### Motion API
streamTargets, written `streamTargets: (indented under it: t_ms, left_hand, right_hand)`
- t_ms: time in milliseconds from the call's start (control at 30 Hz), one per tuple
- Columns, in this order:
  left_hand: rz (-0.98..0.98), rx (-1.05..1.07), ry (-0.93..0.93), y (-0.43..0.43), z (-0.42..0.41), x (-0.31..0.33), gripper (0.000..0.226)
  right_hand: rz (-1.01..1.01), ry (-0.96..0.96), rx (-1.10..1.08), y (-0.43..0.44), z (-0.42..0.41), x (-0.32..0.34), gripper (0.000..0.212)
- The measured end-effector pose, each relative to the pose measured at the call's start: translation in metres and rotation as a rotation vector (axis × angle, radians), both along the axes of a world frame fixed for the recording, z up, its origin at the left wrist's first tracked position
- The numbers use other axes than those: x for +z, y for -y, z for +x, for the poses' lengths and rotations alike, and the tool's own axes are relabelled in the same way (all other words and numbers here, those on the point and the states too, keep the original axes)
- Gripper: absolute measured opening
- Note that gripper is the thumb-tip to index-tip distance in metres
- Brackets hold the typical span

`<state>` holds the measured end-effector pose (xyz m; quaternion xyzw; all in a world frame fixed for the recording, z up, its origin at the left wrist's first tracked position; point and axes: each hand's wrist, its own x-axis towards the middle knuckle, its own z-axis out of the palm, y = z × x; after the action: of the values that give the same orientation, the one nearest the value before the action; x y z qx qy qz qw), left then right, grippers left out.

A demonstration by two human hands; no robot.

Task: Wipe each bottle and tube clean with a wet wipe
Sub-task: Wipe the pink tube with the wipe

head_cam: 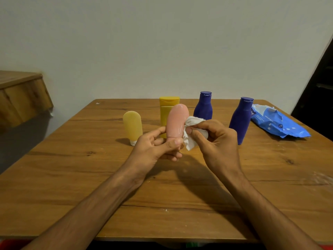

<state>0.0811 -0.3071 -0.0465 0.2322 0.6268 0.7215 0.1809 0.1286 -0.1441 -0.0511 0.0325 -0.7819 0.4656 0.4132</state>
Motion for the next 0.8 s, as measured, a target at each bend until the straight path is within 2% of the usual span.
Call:
streamTargets:
  t_ms: [167, 300, 467, 600, 733, 800]
  left_hand:
    - [0.01, 0.009, -0.009, 0.0009, 0.0004, 0.0001, 0.068]
    - [-0.021, 0.001, -0.004, 0.0019, 0.0029, 0.0025, 0.05]
    - [-0.084, -0.01, -0.079, 0.0007, 0.0027, -0.0007, 0.053]
    - [-0.144, -0.004, -0.126, 0.0032, -0.0019, -0.003, 0.043]
    - [-0.195, -0.023, -0.153, 0.0027, -0.0016, -0.0035, 0.046]
    - [-0.172, -0.015, -0.132, 0.0024, -0.0012, -0.0033, 0.048]
  right_hand:
    - [0.014, 0.008, 0.006, -0.0002, 0.0002, 0.0, 0.011]
    - [0.131, 0.046, 0.109, 0.0019, 0.0027, -0.0007, 0.013]
    - [0.096, 0.0, 0.023, -0.0009, 0.0003, -0.0011, 0.019]
    - [0.173, 0.08, 0.134, -0.0007, 0.0014, -0.0006, 0.023]
    - [0.111, 0.049, 0.014, -0.0016, -0.0005, -0.0009, 0.017]
    - [0.123, 0.056, 0.03, 0.0003, 0.0002, -0.0012, 0.016]
